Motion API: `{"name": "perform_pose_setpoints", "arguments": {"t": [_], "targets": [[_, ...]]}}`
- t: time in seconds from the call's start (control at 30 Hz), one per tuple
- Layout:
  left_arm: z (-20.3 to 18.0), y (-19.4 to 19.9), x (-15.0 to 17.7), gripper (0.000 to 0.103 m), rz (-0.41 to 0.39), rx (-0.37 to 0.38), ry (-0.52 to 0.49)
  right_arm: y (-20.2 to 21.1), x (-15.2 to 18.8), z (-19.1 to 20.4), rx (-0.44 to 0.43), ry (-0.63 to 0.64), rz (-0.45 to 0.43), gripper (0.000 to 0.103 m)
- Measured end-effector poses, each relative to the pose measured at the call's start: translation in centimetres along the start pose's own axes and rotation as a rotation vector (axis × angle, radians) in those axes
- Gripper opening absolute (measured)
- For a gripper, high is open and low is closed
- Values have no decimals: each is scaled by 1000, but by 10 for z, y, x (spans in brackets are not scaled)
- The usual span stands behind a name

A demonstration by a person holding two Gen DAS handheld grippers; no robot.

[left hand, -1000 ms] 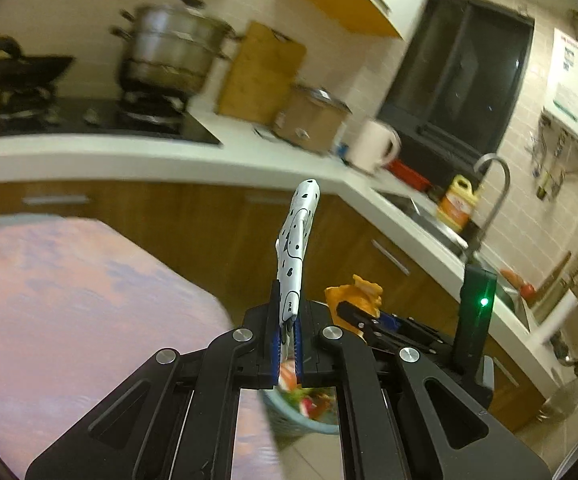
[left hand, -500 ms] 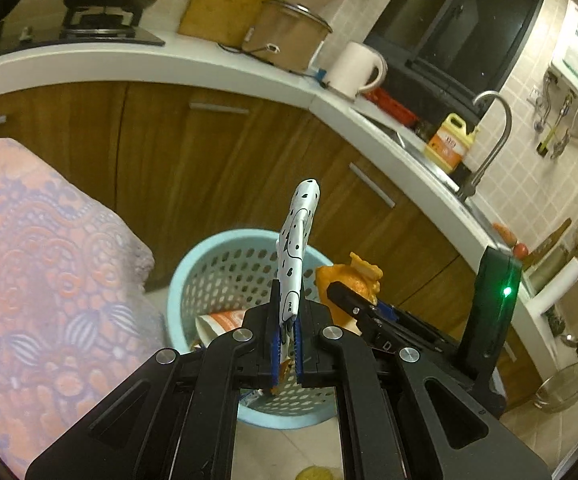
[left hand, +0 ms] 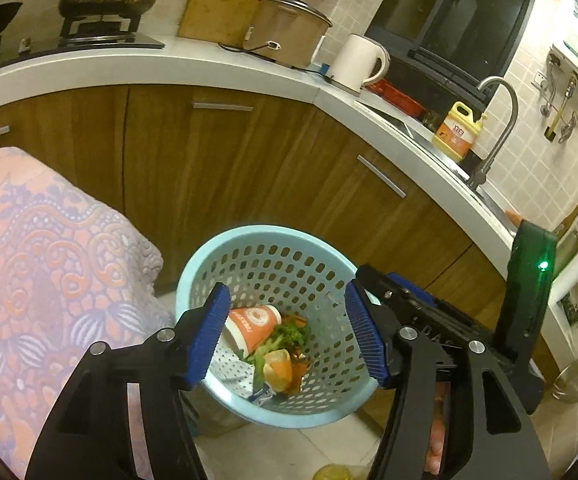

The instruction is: Collect trash

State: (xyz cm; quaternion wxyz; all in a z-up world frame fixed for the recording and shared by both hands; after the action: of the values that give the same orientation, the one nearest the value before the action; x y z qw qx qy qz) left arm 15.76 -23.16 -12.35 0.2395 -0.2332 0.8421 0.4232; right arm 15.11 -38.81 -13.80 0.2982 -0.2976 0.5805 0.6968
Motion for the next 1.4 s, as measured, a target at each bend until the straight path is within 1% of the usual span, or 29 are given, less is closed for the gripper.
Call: {"name": "perform_pose_setpoints", "arguments": {"t": [0.07,0.13,0.17,0.23,0.27,0.33,0.4,0.47,0.5,0.57,0.6,0.73,0.93,1.0,1.07,1.13,1.27,1.4], "targets": [[2,10,-2,61,-23,-9,-10,7,-5,11,5,18,-10,51],[4,23,-5,68,-62,-34,-28,13,-8,22,15,36,-18,51],[7,33,-7,70,-90,-60,-36,16,-10,28,17,45,-24,51],[11,50,-11,76,-138,-100,-45,24,-15,41,29,68,-42,51],[14,62,-13,77,-175,-131,-54,27,-19,45,29,73,-49,51],[16,79,-18,78,-218,-174,-63,38,-26,56,34,85,-77,51],[14,97,-23,79,-263,-197,-84,49,-33,65,51,101,-103,51],[10,111,-28,79,-299,-218,-106,61,-40,73,81,123,-130,53],[8,122,-31,80,-341,-236,-121,65,-42,76,92,133,-141,55],[6,135,-35,80,-394,-249,-129,78,-46,83,145,169,-175,56],[5,139,-36,80,-405,-248,-131,82,-48,86,164,181,-185,56],[10,148,-39,83,-428,-270,-118,95,-50,98,185,211,-216,57],[21,157,-41,83,-429,-278,-72,104,-55,109,211,243,-241,58],[24,157,-42,84,-418,-290,-65,106,-56,112,220,252,-249,58],[26,158,-44,84,-406,-286,-56,107,-57,115,229,261,-254,59],[29,161,-44,85,-416,-292,-47,107,-57,117,241,272,-257,59],[29,163,-44,85,-430,-300,-48,107,-57,120,241,279,-261,59],[27,162,-43,85,-440,-306,-63,109,-58,118,261,276,-273,59]]}}
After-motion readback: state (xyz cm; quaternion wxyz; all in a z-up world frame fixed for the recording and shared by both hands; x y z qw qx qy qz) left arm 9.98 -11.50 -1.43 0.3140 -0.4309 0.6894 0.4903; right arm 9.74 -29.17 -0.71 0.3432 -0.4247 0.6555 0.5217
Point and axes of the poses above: each gripper's, at about its wrist camera, not at the fingertips, and y roughly against the way its jaws point, z to its left, x to its underside, the point moved 9 cm from there along -y, roughly the way its jaws point, and after that the axes turned 13 degrees about y, right-handed, at the moved point
